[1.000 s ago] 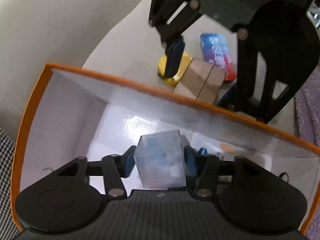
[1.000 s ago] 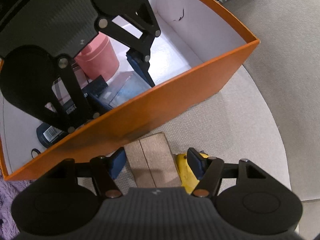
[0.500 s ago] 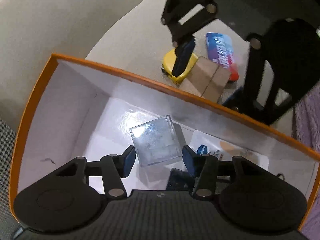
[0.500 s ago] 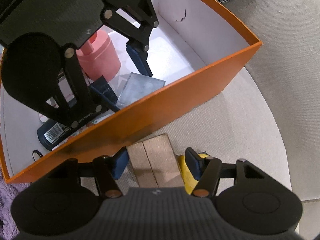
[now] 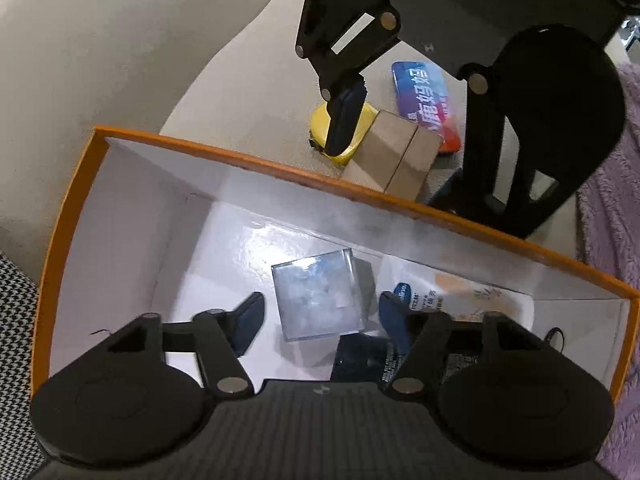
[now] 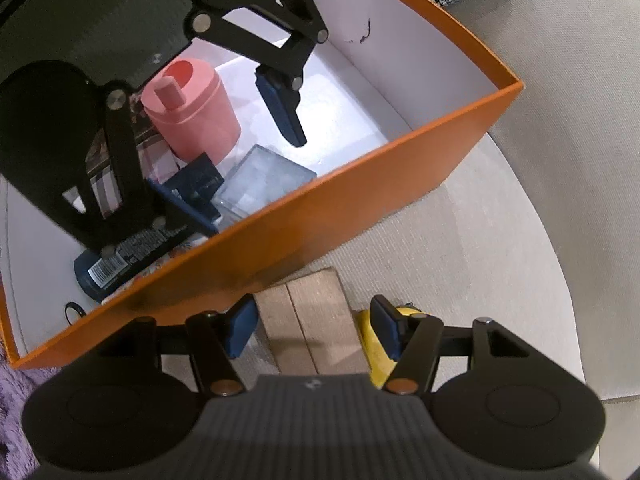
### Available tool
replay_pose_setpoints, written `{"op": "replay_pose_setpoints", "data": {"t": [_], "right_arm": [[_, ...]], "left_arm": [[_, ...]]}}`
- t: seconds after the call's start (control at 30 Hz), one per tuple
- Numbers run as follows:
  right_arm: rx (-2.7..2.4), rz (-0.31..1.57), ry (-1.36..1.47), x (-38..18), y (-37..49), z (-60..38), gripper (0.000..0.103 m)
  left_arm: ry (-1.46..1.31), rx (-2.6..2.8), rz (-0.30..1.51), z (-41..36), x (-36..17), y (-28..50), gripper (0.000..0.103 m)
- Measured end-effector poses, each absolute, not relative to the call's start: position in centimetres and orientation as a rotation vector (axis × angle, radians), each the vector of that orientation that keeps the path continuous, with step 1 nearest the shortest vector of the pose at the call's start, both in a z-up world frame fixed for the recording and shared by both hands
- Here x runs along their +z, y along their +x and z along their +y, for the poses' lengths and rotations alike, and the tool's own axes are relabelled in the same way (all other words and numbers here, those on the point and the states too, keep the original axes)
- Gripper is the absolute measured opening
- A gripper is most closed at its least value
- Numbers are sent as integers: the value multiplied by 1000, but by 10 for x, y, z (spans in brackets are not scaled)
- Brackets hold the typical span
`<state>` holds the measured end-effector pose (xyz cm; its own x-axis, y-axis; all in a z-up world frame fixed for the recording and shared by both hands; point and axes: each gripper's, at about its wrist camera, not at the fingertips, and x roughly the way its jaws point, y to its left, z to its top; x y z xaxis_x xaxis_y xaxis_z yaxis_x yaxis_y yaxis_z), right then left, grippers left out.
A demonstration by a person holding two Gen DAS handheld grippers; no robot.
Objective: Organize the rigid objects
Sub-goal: 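Carry the clear cube into the shoebox with the left tool while the right tool grasps the brown cardboard box, then open the left tool releasing the clear cube while the right tool lifts the brown box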
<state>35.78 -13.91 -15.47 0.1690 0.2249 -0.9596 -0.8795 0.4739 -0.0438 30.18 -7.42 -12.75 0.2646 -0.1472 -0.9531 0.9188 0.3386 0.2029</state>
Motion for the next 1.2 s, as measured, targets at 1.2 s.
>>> {"op": "replay_pose_setpoints", "data": {"t": [1.2], "right_arm": [[833, 951, -752, -56, 335, -159, 49]], "left_arm": [[701, -810, 1063, -38, -78, 277, 45]]}}
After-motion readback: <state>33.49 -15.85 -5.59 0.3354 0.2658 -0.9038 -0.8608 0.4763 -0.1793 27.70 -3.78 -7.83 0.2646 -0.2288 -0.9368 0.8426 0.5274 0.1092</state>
